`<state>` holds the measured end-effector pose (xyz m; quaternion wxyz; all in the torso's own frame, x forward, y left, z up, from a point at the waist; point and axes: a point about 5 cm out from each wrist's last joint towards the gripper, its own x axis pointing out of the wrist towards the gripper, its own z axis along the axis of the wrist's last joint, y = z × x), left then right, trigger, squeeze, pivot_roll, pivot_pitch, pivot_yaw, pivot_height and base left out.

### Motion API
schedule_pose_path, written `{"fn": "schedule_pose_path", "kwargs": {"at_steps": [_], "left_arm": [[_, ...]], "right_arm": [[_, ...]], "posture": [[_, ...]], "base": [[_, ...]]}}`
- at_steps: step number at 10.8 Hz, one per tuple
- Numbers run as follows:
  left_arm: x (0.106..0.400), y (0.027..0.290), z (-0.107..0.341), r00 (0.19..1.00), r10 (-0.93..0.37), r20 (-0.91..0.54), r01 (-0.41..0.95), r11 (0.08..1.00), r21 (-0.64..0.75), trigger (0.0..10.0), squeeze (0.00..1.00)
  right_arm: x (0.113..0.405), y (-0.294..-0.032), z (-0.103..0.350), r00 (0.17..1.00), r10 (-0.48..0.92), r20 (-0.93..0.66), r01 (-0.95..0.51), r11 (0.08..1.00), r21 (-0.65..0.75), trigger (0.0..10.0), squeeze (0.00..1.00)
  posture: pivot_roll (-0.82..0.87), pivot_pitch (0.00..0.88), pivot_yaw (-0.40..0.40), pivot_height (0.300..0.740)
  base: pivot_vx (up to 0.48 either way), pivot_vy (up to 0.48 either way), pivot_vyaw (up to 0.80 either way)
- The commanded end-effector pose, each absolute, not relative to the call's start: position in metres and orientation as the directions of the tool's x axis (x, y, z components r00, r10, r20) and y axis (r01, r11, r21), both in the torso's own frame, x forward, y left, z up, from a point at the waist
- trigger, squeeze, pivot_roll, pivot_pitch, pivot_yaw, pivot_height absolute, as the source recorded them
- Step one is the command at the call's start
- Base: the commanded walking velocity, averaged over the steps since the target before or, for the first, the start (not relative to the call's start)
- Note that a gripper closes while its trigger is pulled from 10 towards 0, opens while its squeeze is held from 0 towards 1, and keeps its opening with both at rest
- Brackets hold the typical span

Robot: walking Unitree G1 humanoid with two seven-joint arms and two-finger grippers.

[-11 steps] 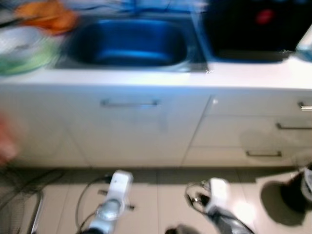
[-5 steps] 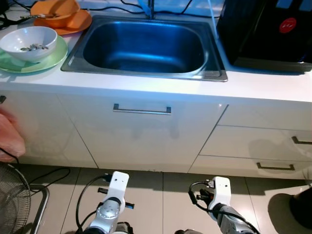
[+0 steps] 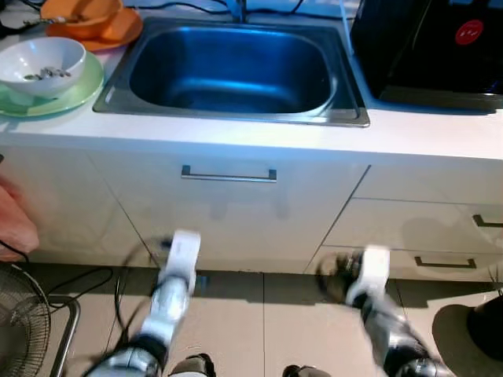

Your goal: Kitchen organization

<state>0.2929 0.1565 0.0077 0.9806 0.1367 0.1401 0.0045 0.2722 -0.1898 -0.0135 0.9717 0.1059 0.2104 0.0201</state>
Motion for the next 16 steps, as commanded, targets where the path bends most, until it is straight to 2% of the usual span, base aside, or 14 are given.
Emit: {"fn": "schedule_pose_path", "kwargs": {"at_steps": [1, 4, 6, 8, 12, 16], "left_arm": [[0.292, 0.156, 0.009, 0.966, 0.055, -0.254, 0.016, 0.962, 0.272, 10.0, 0.0], [0.291, 0.146, 0.018, 0.989, 0.018, -0.146, 0.017, 0.971, 0.239, 10.0, 0.0], [0.283, 0.145, 0.035, 1.0, -0.009, 0.008, 0.006, 0.964, 0.265, 10.0, 0.0], [0.283, 0.149, 0.059, 0.992, -0.018, 0.125, -0.019, 0.959, 0.283, 10.0, 0.0], [0.291, 0.139, 0.131, 0.927, -0.036, 0.373, -0.075, 0.957, 0.279, 10.0, 0.0], [0.297, 0.128, 0.19, 0.86, -0.043, 0.508, -0.099, 0.963, 0.25, 10.0, 0.0]], "right_arm": [[0.267, -0.193, -0.017, 0.91, 0.077, -0.407, 0.018, 0.974, 0.225, 10.0, 0.0], [0.266, -0.201, -0.011, 0.939, 0.035, -0.342, 0.038, 0.978, 0.206, 10.0, 0.0], [0.261, -0.217, 0.003, 0.979, -0.033, -0.201, 0.07, 0.981, 0.179, 10.0, 0.0], [0.264, -0.222, 0.022, 0.995, -0.034, -0.093, 0.049, 0.986, 0.161, 10.0, 0.0], [0.295, -0.207, 0.101, 0.979, 0.005, 0.205, -0.038, 0.987, 0.156, 10.0, 0.0], [0.309, -0.193, 0.158, 0.94, 0.035, 0.339, -0.099, 0.98, 0.173, 10.0, 0.0]], "posture": [[0.06, 0.148, -0.03, 0.74], [0.06, 0.157, -0.03, 0.74], [0.06, 0.174, -0.034, 0.74], [0.05, 0.18, -0.036, 0.74], [0.05, 0.18, -0.041, 0.74], [0.06, 0.162, -0.043, 0.74]], "base": [[0.0, 0.0, 0.0], [0.0, 0.0, 0.0], [0.0, 0.0, 0.0], [0.0, 0.0, 0.0], [0.0, 0.0, 0.0], [0.0, 0.0, 0.0]]}}
